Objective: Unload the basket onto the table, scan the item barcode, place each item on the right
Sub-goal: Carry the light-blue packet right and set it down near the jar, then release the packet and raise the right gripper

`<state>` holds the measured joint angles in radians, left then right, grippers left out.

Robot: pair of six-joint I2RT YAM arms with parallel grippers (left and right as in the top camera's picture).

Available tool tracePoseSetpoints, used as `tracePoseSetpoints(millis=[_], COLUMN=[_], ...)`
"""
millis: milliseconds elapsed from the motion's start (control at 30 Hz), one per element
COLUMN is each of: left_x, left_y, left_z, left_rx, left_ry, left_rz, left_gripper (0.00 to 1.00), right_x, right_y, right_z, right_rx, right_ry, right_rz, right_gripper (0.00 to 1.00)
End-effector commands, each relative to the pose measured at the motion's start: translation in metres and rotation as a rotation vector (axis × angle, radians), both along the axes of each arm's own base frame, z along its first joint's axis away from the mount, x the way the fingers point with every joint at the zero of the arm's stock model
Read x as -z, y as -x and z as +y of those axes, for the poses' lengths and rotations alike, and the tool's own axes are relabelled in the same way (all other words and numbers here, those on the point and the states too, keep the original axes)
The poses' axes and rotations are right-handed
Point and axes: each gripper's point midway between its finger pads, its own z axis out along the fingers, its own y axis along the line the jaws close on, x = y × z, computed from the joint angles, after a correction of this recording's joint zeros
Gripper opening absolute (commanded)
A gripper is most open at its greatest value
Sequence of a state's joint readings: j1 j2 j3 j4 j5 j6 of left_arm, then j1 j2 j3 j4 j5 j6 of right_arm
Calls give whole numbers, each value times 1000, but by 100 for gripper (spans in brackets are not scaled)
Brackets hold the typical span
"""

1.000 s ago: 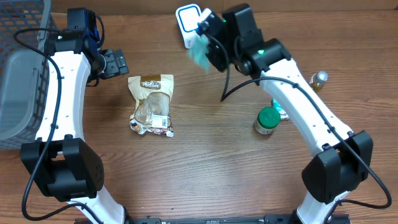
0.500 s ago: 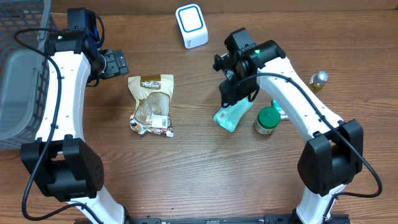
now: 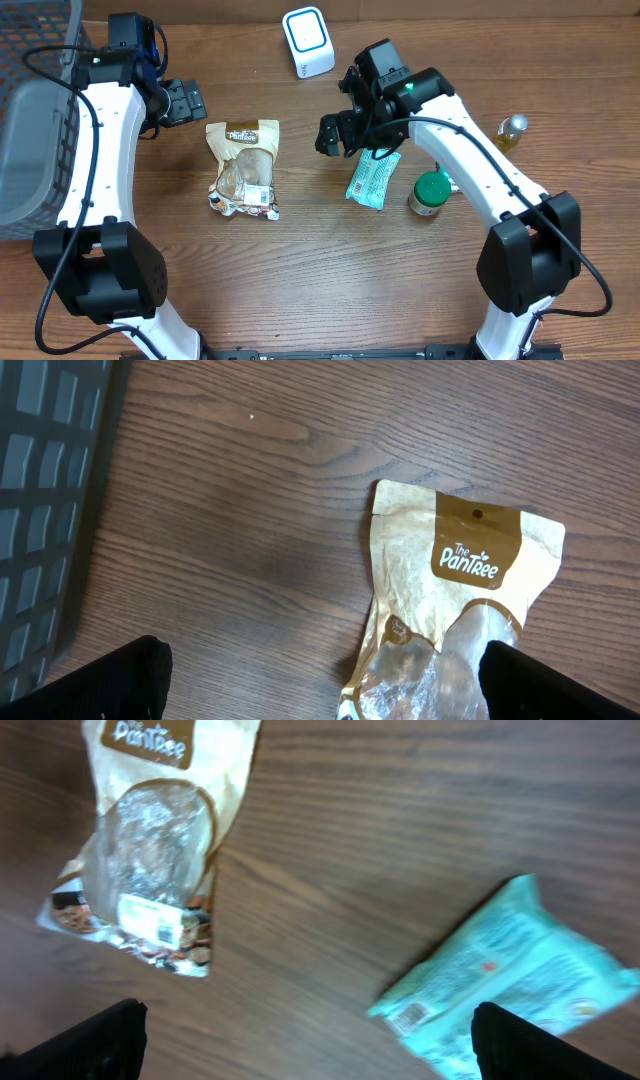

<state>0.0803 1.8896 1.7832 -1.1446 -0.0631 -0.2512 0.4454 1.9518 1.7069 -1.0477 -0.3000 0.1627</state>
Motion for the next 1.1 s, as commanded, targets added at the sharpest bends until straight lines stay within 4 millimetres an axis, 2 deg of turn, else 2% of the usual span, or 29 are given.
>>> tracePoseSetpoints(millis=[0,133,267,333,633,667,733,767,800,1067], left_x=[-7,-7,-7,-7,-7,-7,-7,-7,-7,-7], left_y=[-3,-3,-3,-3,-3,-3,-3,-3,-3,-3], left_z=[-1,-1,-1,-1,-1,-1,-1,-1,-1,-1], left_rx=[22,22,22,22,22,22,22,22,22,22], left_ry=[-4,-4,-4,-4,-4,-4,-4,-4,-4,-4], left_rz=[-19,-19,-19,-19,-19,-19,-19,-19,-19,-19], left_gripper=[99,100,100,100,100,100,100,100,100,100], right_x=[23,55,85,91,91,91,92,92,93,101], right_y=[15,29,27,27,11,11,11,10,9,6], right_z=[19,36,42,44,49,49,49,48,46,14], right_rx=[-2,-48,21,19,37,58,62,64,80,164], right_ry=[-28,4,81,87,69,64,66,68,81,238], right_rz=[86,115,100,87,21,27,30,29,26,3], right_gripper=[100,100,100,100,100,98,84,82,79,78])
